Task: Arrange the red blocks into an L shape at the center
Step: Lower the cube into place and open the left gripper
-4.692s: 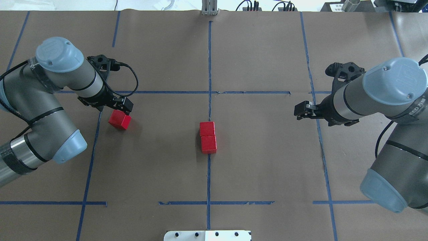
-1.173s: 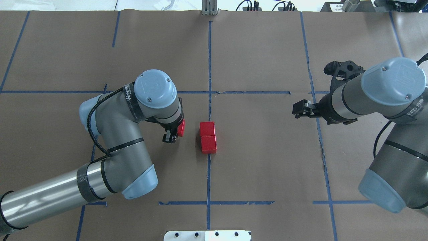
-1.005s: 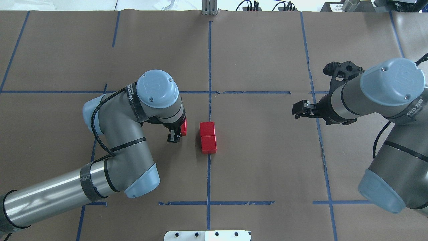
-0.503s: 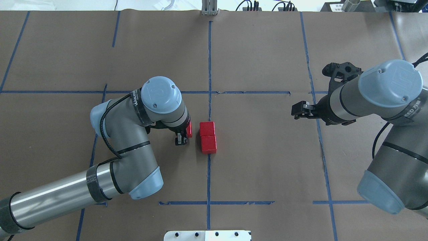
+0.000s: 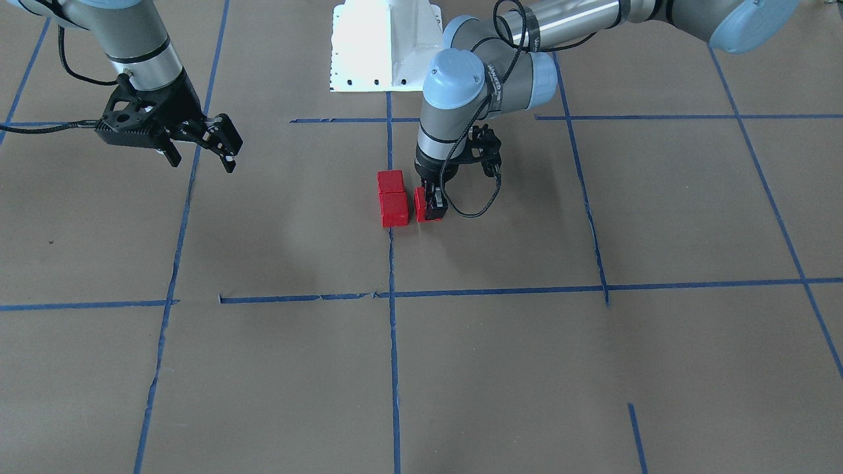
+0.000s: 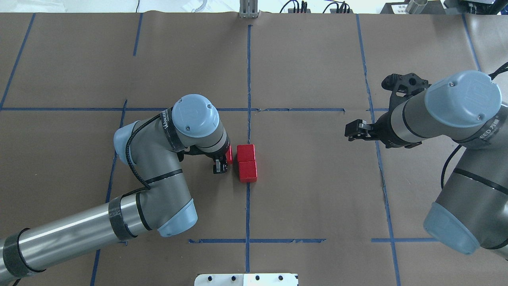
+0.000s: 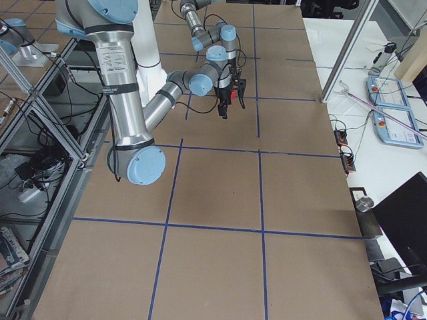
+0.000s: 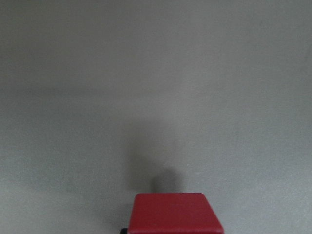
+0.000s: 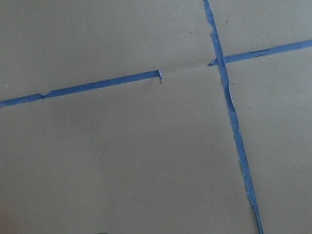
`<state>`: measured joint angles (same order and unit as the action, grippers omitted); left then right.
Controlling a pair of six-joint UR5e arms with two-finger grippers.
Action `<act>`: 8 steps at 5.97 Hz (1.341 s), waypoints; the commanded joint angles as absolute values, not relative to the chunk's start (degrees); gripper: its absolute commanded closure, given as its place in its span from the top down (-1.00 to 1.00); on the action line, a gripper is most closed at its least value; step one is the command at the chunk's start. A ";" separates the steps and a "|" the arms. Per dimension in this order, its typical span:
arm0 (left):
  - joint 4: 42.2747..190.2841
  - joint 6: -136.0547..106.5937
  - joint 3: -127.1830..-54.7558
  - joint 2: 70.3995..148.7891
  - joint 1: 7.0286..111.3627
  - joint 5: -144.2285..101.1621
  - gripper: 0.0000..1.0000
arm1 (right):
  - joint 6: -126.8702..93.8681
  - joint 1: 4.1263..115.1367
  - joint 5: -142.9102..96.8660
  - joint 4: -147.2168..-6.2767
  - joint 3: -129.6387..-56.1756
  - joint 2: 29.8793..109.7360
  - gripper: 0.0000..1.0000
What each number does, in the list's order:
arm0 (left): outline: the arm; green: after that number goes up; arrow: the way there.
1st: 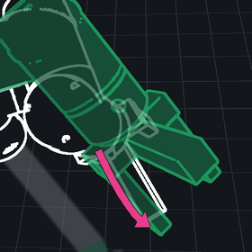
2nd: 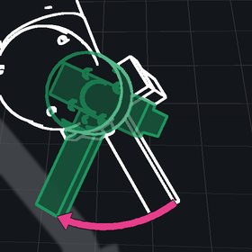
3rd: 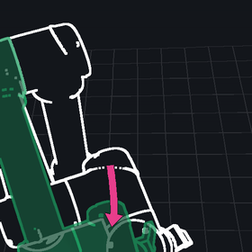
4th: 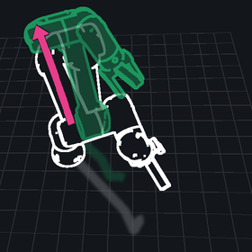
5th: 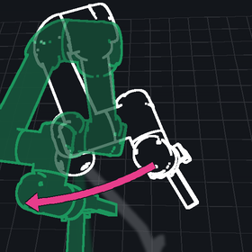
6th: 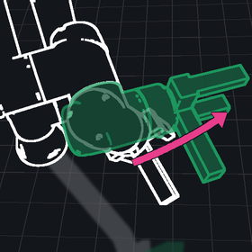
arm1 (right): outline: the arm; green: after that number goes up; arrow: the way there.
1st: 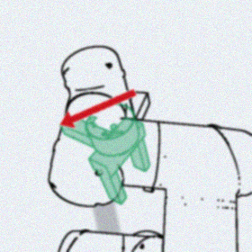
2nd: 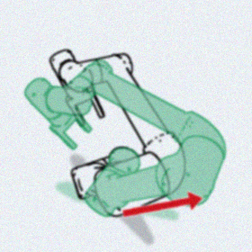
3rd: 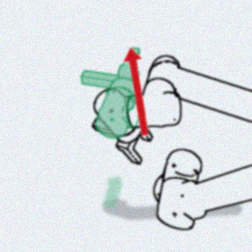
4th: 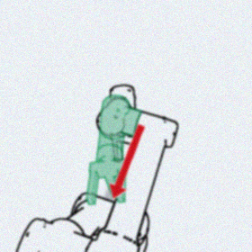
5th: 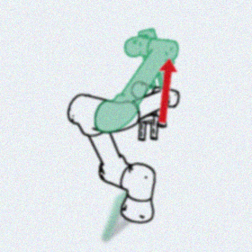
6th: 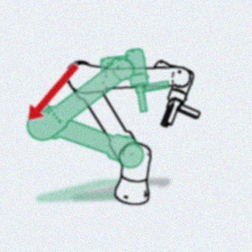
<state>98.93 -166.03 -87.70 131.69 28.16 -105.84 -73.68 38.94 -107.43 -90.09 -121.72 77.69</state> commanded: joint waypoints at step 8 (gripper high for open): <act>101.76 -167.35 -85.08 133.16 27.33 -105.82 -0.06 | -73.74 38.94 -107.49 -90.09 -121.82 77.43 1.00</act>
<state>100.54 -167.48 -85.08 133.34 27.30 -105.82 -73.74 38.94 -107.47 -90.09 -121.82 77.43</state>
